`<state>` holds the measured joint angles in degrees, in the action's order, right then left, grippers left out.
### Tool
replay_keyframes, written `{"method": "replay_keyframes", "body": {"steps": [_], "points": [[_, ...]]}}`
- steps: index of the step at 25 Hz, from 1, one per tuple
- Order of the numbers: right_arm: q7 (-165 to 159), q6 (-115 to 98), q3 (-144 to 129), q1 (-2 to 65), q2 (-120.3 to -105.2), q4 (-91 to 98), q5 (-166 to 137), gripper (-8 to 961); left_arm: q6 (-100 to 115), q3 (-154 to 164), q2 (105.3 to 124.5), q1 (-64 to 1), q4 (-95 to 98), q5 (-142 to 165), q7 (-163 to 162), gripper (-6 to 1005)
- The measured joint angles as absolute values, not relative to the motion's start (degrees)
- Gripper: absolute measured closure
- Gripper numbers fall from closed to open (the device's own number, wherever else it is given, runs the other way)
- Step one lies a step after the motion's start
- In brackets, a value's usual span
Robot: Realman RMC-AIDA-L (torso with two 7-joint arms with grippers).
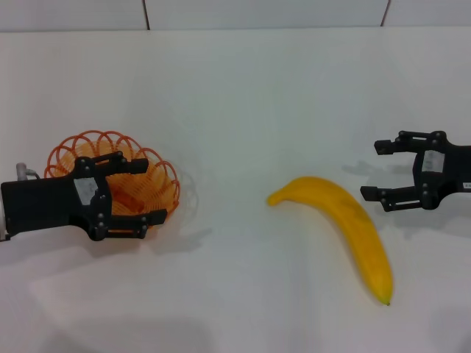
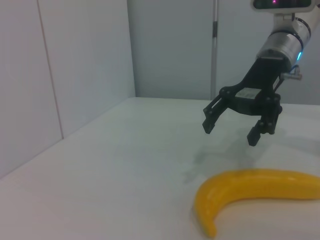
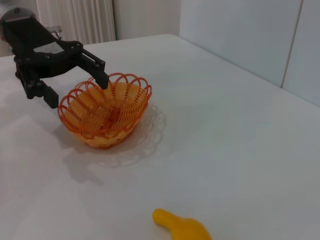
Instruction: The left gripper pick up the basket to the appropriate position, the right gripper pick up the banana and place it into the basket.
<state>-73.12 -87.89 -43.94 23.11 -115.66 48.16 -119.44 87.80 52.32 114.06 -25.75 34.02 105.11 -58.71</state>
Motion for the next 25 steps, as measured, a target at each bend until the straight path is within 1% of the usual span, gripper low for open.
{"method": "replay_keyframes", "body": {"steps": [16, 19, 22, 25], "points": [[-73.1, -87.9, -43.9, 23.1, -115.66, 48.2, -119.3, 65, 87.8, 52.2, 114.41, -25.6, 34.0, 105.0, -58.9, 92], [-73.1, -87.9, -43.9, 23.1, -115.67, 48.2, -119.1, 65, 88.1, 52.1, 114.11, -25.7, 34.5, 104.6, -60.3, 92], [-73.2, -87.9, -43.9, 23.1, -115.75, 48.2, -119.1, 65, 88.3, 52.1, 113.97, -25.3, 37.9, 104.8, -64.4, 92], [-73.3, -87.9, -43.9, 23.1, -115.75, 48.2, -119.1, 66, 88.0, 50.8, 114.25, -24.5, 42.7, 105.0, -70.4, 92]]}}
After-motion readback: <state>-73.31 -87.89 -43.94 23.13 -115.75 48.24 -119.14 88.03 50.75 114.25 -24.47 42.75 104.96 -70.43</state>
